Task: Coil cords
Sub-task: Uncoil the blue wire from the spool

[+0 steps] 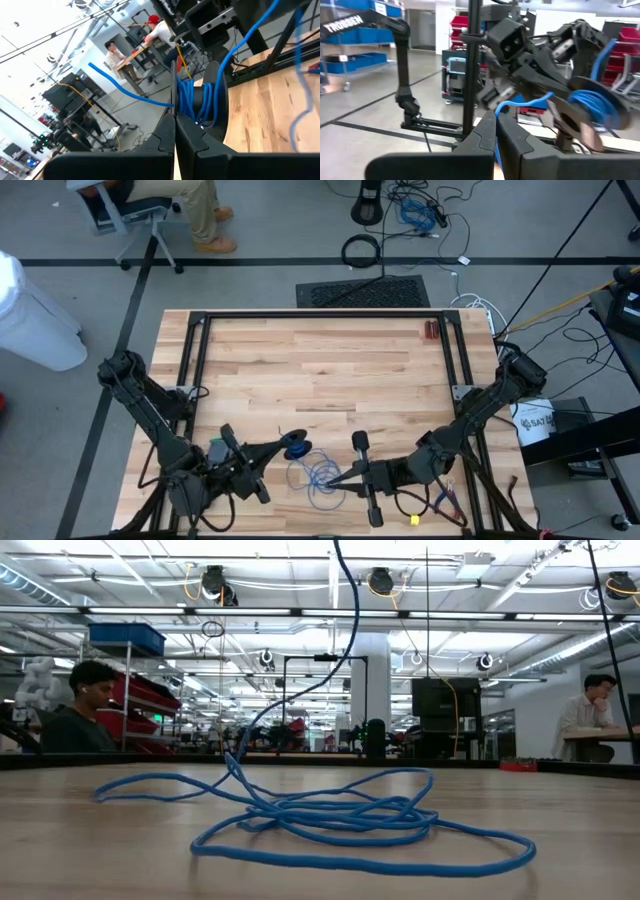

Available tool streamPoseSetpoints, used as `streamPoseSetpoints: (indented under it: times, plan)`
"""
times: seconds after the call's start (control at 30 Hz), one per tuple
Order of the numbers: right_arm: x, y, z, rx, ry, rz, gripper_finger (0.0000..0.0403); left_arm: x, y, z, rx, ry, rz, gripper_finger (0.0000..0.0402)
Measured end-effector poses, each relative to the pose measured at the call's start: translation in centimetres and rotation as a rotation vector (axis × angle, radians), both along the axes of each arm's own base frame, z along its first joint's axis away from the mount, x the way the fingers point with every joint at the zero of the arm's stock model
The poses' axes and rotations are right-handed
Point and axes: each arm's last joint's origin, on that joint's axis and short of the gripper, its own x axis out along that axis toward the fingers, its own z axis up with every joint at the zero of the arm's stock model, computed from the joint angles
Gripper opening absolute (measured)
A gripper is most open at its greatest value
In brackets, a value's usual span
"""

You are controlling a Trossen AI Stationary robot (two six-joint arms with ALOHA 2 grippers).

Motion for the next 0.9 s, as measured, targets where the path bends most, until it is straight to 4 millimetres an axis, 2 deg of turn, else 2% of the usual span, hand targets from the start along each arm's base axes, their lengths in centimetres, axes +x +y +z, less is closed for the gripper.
streamPoseSetpoints:
  times: [0.23,0.4,0.9]
  plan:
    - [1.6,-0.1,-1.7,-0.004,0.022,-0.007,0.0,1.0,0.5,-0.4,-0.072,-0.041,0.031,0.0002]
    - [2.9,-0.9,-3.1,0.011,0.068,0.004,0.0,1.1,0.6,-0.2,-0.107,-0.068,0.037,0.0002]
    - [3.7,-2.7,-5.3,-0.066,0.276,-0.065,0.0,0.2,-0.7,1.5,-0.197,-0.146,-0.095,0.0002]
